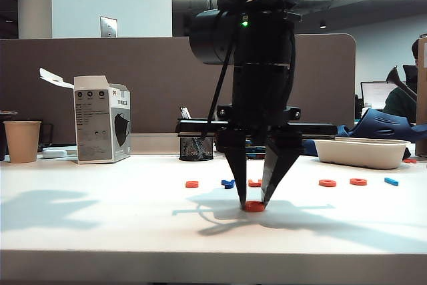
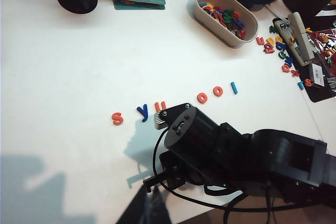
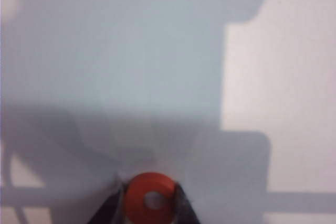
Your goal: Select the appropriate letters from the row of letter magnets placed on the table to arrange into the word "cool".
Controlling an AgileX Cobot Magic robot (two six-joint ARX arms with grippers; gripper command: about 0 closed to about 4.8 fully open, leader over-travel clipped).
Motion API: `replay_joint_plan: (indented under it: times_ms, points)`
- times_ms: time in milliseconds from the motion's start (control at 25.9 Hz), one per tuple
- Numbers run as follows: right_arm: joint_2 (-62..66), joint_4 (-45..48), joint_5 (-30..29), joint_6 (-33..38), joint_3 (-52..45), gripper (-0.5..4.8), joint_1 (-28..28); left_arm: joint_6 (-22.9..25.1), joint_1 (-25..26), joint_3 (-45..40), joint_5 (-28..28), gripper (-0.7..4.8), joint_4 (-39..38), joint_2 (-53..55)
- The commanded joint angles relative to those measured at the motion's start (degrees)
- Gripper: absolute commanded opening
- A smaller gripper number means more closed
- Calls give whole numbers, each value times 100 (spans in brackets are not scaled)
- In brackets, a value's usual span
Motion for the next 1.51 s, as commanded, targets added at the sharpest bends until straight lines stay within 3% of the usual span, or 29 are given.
replay_joint_plan:
  times_ms: [39, 193, 386, 811, 1120, 1197, 1236, 1274, 1506]
  points:
    - [46, 0, -35, 13, -7, 165, 13, 20, 7, 15, 24, -4, -4, -20]
    - [42, 2, -35, 9, -4, 198, 13, 22, 7, 15, 22, -4, -4, -20]
    - [22, 2, -33, 4, 4, 281, -2, 22, 7, 15, 24, -4, -4, -20]
    - [22, -111, -111, -323, 205, 281, -166, 22, 7, 15, 22, -4, -4, -20]
    - [7, -730, 164, -984, 1414, 279, -546, 22, 7, 15, 20, -4, -26, -20]
    - [7, -901, 343, -1290, 1735, 171, -758, 22, 7, 15, 22, -4, -31, -17]
    - [7, -914, 444, -1425, 1775, 64, -833, 20, 7, 15, 24, -4, -37, -17]
    - [7, -922, 538, -1641, 1799, -5, -920, 20, 7, 15, 22, -4, -44, -17]
    - [101, -1029, 669, -1978, 1784, -6, -1519, 22, 7, 15, 22, -4, -39, -17]
